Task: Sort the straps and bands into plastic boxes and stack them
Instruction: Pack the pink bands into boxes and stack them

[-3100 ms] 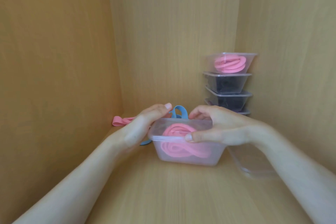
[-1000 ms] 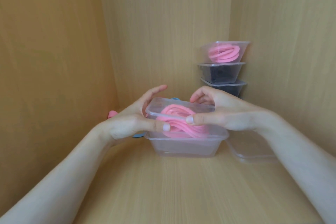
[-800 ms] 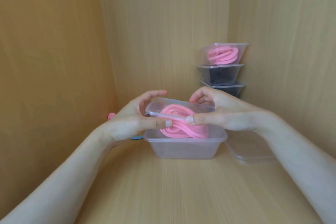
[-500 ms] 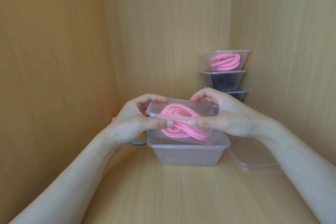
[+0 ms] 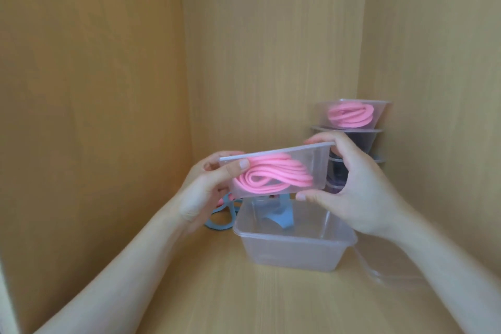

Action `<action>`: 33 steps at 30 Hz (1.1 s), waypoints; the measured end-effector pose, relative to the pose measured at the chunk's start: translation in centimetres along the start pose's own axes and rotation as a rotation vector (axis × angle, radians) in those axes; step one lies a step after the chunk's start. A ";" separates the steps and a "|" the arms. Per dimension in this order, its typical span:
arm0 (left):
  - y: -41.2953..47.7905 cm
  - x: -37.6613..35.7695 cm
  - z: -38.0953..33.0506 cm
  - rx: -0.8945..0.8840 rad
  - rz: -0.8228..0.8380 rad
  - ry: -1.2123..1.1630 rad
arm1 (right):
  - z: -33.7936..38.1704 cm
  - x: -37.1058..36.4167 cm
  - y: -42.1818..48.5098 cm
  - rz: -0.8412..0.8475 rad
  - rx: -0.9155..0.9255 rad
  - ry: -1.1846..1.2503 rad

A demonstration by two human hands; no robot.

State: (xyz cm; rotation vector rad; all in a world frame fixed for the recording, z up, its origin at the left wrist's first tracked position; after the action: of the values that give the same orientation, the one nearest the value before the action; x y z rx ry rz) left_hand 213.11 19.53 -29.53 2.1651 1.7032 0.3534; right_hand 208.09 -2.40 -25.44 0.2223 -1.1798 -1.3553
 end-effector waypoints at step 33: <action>-0.4 1.9 2.3 0.125 -0.340 0.220 | -2.4 10.9 15.3 -0.457 -0.044 -1.016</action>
State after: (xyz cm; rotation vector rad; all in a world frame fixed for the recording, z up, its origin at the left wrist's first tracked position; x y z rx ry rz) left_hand 214.21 21.16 -31.84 1.9244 2.2263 0.4117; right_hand 217.11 -8.12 -9.83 -0.2984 -2.0081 -1.9833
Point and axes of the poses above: each hand's wrist, its own y-axis towards the middle knuckle, its own x-axis out of the back of the hand, z = x × y, the point moved 9 cm from there along y, towards the middle knuckle, and after that the axes turned 1 degree about y, right-handed, at the moved point
